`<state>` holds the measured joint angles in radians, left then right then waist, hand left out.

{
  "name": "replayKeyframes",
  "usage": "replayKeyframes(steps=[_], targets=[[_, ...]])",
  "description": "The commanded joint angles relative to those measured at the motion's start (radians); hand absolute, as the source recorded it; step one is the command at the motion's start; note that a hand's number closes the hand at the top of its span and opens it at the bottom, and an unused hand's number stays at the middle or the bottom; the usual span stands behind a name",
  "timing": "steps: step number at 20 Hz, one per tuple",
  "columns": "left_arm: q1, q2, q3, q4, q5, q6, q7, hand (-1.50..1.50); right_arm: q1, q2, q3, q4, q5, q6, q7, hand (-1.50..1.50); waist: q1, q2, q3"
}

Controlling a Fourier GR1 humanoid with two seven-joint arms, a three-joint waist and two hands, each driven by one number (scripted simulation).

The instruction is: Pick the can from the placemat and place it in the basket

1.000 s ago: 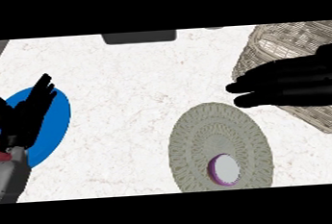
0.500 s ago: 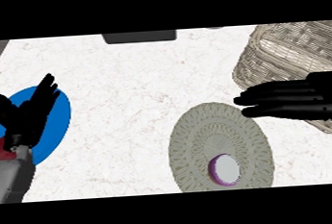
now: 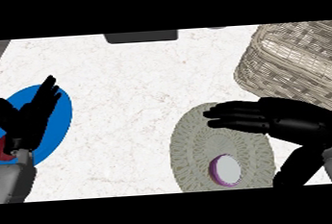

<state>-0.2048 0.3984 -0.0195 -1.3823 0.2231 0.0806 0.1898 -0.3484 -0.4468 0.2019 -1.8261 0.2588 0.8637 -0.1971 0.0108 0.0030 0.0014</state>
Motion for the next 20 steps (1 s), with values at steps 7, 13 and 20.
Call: replayKeyframes(steps=[7,13,20], targets=[[-0.043,-0.019,0.054,0.099,-0.022,-0.053,-0.036,0.00,0.055,0.090,0.219,0.135,0.310,-0.152,-0.145,-1.50,-0.009,0.000,-0.001],[-0.008,-0.022,0.080,0.017,-0.024,-0.060,0.017,0.00,0.074,0.091,0.288,0.243,0.455,-0.241,-0.235,-1.50,-0.008,-0.002,-0.001],[0.033,-0.068,0.076,-0.004,-0.086,-0.076,0.001,0.00,0.071,0.065,0.210,0.292,0.473,-0.245,-0.366,-1.50,-0.009,-0.003,-0.001]])
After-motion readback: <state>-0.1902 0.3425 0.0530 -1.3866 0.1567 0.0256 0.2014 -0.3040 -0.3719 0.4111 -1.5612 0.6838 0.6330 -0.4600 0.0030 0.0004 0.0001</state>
